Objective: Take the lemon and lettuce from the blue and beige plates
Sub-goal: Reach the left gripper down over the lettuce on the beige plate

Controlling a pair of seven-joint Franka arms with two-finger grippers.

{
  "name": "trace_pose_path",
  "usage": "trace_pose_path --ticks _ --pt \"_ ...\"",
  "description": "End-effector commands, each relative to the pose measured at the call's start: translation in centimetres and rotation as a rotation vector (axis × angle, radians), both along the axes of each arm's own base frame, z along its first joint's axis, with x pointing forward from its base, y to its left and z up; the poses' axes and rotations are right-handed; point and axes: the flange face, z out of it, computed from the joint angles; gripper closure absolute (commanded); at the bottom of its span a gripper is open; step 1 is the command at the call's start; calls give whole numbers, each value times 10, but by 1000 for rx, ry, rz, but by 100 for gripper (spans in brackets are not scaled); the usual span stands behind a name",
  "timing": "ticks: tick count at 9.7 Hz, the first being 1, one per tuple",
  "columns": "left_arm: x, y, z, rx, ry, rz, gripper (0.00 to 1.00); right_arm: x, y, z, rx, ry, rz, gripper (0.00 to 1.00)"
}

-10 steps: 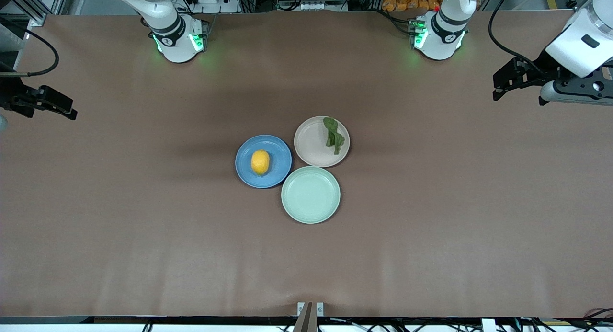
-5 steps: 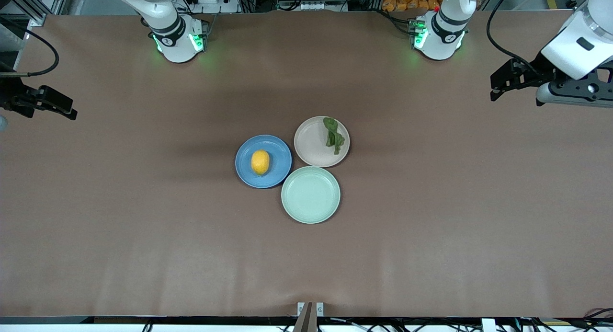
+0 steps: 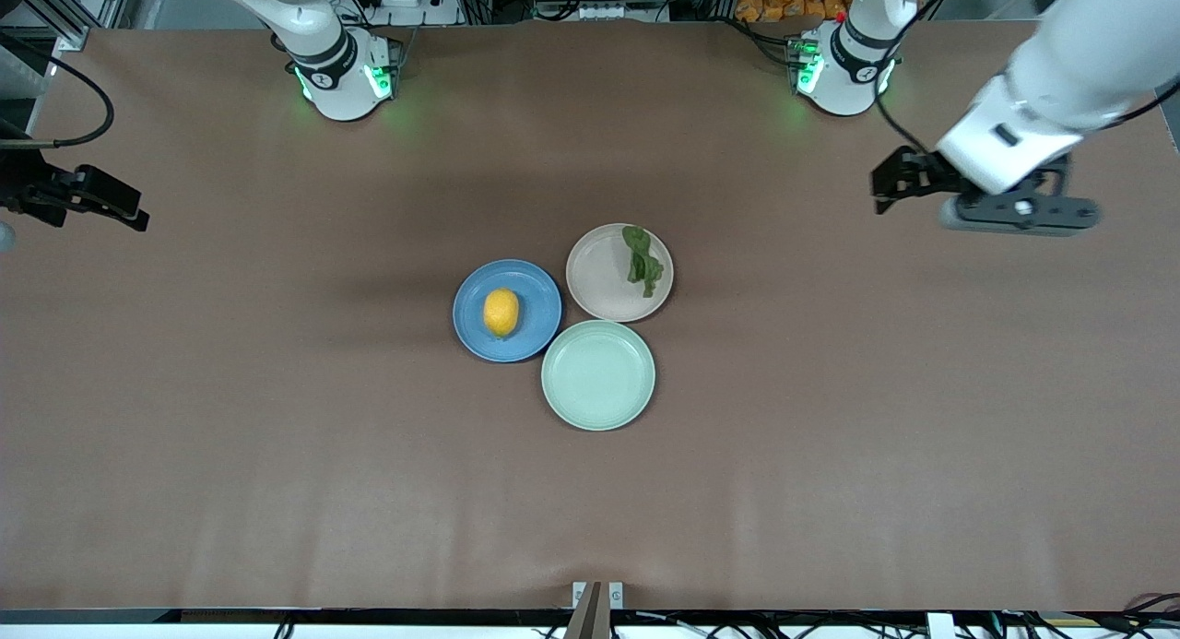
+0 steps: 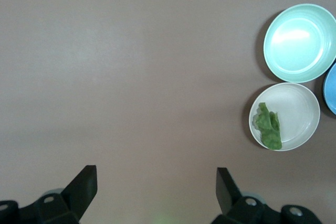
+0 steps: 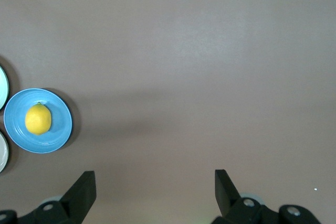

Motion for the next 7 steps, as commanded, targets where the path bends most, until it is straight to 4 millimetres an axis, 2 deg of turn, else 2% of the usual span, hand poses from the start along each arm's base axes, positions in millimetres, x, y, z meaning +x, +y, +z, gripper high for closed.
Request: trace_pose_path --ticks 1,4,5,7 --pt "1 -25 -35 -29 60 -4 0 4 1 4 1 -6 -7 0" --pt "-6 -58 -87 -13 144 -12 0 4 2 4 2 -6 -6 0" --pt "-1 -77 -103 -25 140 39 0 4 2 4 2 -6 -6 0" --pt "-5 -120 -137 -21 163 163 0 3 2 5 4 -7 -6 0"
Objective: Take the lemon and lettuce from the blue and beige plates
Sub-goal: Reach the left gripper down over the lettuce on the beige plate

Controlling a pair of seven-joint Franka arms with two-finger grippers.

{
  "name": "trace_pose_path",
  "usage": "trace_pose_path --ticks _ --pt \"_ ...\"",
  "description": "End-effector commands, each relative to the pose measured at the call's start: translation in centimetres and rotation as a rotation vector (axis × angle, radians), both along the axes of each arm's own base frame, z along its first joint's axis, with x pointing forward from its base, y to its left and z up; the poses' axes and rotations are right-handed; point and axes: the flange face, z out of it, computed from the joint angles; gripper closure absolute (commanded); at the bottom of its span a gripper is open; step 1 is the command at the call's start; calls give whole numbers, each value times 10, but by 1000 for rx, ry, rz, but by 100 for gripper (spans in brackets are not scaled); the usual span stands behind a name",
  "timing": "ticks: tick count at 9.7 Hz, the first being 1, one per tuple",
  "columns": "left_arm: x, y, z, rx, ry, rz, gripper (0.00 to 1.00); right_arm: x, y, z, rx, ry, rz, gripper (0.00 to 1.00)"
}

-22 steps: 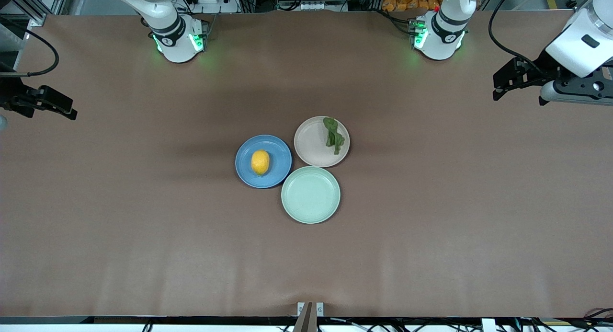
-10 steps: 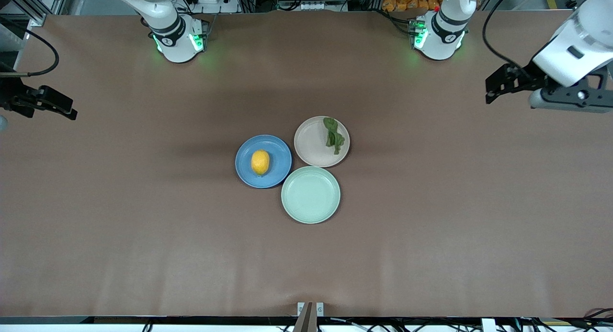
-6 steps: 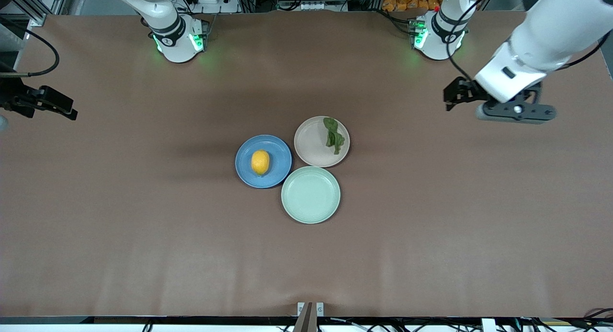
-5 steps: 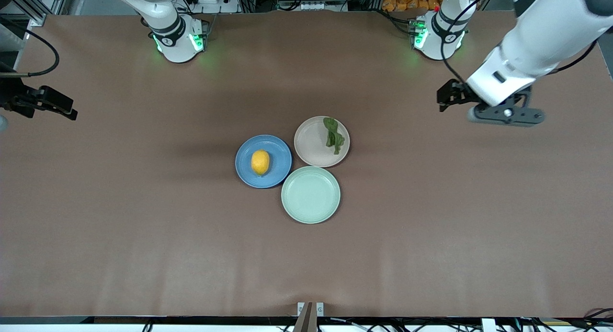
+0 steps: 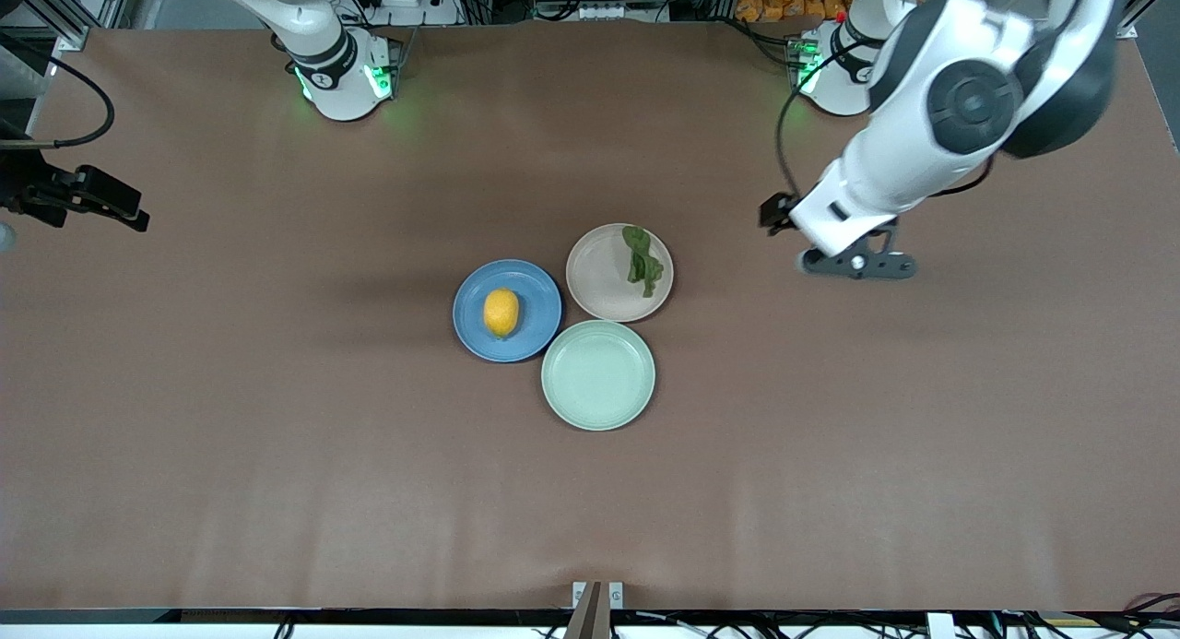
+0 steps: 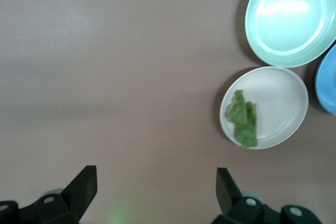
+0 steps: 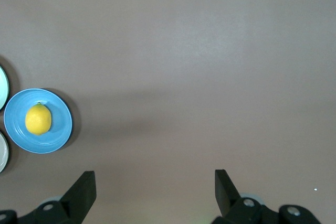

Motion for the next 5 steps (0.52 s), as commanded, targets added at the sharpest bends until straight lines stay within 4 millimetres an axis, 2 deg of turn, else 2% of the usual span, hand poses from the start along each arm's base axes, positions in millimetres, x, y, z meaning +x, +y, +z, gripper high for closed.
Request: trace_pose_path --ticks 1,2,5 --pt "-7 -46 -38 3 45 112 0 3 1 5 4 -7 -7 0" --pt "-10 -63 -56 3 52 138 0 3 1 5 4 -7 -7 0" --pt "-22 -96 -109 -23 20 261 0 3 3 4 5 -4 -4 0"
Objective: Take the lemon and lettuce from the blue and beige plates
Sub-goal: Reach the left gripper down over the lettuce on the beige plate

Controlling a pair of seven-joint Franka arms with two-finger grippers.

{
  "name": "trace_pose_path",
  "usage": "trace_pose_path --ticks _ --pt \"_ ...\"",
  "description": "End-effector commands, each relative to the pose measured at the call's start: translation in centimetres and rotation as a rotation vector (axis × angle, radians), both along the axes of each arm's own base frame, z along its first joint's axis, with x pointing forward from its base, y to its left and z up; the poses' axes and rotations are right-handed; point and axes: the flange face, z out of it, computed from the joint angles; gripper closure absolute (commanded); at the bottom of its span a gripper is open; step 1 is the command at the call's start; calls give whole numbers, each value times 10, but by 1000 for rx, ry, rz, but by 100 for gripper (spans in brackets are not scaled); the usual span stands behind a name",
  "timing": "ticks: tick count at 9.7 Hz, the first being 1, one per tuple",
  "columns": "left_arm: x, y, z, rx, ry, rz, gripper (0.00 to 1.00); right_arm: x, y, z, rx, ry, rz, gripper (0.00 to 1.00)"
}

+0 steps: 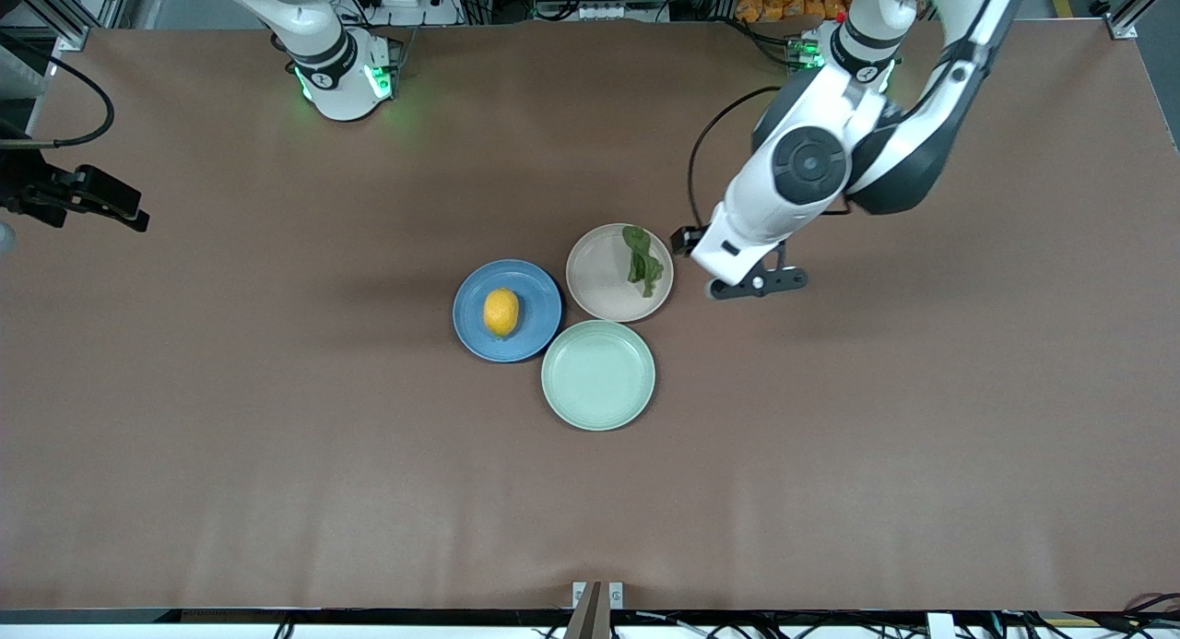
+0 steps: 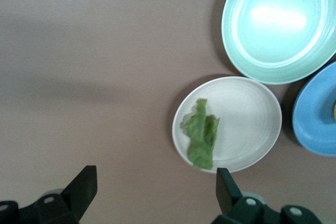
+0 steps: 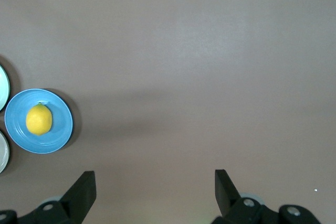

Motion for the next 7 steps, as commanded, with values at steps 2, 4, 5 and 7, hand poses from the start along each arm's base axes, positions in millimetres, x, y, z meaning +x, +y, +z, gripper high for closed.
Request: trace_pose_path --ticks 2,4,5,7 --pt "-16 -42 -66 -38 -17 151 0 2 10 3 11 2 7 0" --pt "-28 -64 -109 -21 0 142 0 1 28 2 11 10 39 0" --pt "-34 -68 -126 6 9 134 0 0 43 1 11 12 65 0" --pt "-40 -70 -152 31 43 126 0 0 69 -7 11 26 108 0"
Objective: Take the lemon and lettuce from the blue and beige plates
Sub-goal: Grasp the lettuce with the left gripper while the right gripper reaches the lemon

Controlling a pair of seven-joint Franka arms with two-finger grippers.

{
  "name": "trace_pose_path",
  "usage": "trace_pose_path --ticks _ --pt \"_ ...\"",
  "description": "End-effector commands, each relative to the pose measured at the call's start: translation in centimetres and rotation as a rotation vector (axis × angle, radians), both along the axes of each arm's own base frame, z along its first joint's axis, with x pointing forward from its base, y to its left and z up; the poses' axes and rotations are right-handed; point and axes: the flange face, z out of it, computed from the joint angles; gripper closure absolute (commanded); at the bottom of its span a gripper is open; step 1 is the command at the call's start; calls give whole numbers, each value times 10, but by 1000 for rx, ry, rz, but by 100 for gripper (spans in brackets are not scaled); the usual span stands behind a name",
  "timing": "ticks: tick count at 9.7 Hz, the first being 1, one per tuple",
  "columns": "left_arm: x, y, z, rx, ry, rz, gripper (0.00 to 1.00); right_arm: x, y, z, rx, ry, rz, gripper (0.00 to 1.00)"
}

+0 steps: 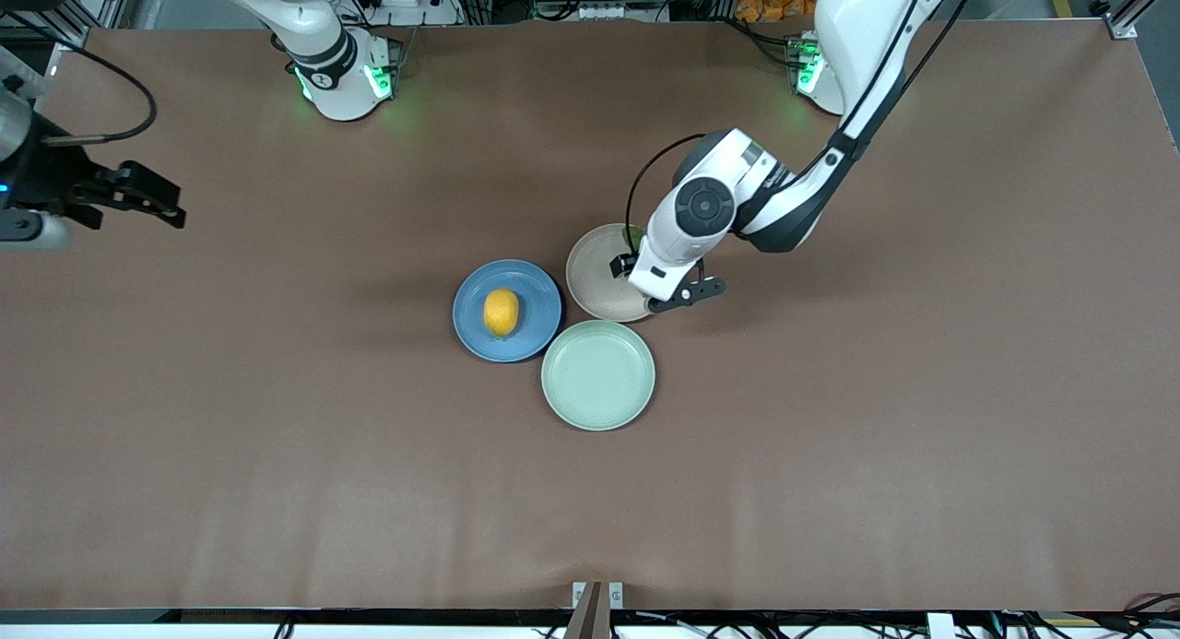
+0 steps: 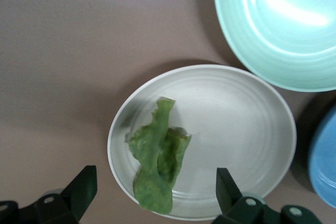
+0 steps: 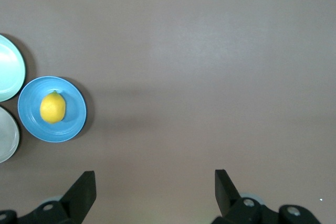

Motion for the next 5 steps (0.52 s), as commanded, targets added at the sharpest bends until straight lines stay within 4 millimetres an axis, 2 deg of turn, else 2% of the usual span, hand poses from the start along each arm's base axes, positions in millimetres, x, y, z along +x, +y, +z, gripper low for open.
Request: trace_pose_path --ticks 1,3,4,5 --pt "-1 -4 -20 27 10 4 0 4 23 -11 5 29 25 0" --pt "-16 -19 -41 35 41 -26 0 12 34 -28 65 61 31 0" --pt "-21 -23 -45 40 46 -34 0 16 41 -38 63 78 40 0" --pt "-23 -25 -46 41 47 -38 0 19 57 -50 58 97 65 0"
